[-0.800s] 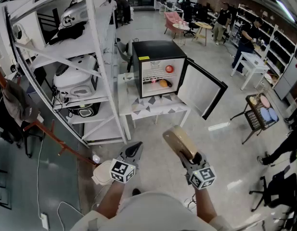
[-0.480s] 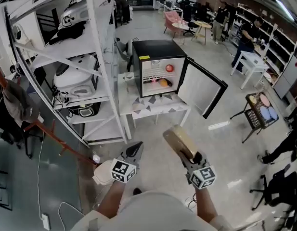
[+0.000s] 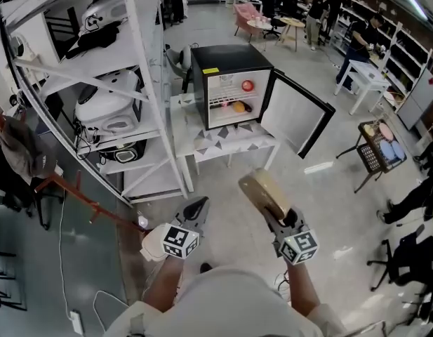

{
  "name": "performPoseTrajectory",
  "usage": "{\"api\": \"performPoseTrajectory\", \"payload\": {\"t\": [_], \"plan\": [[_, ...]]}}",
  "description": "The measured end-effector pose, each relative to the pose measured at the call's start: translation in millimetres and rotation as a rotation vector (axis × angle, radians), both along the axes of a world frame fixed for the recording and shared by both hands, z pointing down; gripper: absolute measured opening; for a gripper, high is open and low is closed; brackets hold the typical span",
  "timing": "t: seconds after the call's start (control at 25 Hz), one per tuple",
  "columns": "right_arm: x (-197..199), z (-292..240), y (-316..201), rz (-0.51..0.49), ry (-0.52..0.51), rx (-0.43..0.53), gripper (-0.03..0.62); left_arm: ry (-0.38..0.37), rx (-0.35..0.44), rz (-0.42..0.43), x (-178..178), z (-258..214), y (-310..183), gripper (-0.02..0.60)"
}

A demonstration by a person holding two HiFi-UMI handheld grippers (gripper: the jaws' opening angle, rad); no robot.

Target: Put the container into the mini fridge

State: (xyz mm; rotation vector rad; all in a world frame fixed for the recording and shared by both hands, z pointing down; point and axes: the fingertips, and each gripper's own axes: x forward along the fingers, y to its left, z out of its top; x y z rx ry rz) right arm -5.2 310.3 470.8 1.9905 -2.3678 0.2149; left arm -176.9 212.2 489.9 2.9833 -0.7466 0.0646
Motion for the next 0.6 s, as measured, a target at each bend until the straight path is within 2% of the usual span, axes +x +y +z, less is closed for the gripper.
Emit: {"api": "performPoseTrajectory", "payload": {"t": [0.6], "plan": [[-35, 7, -13, 0.076, 0.015, -0.028, 0.225, -0.021, -0.042, 0.086, -21, 19, -19, 0.005]]}}
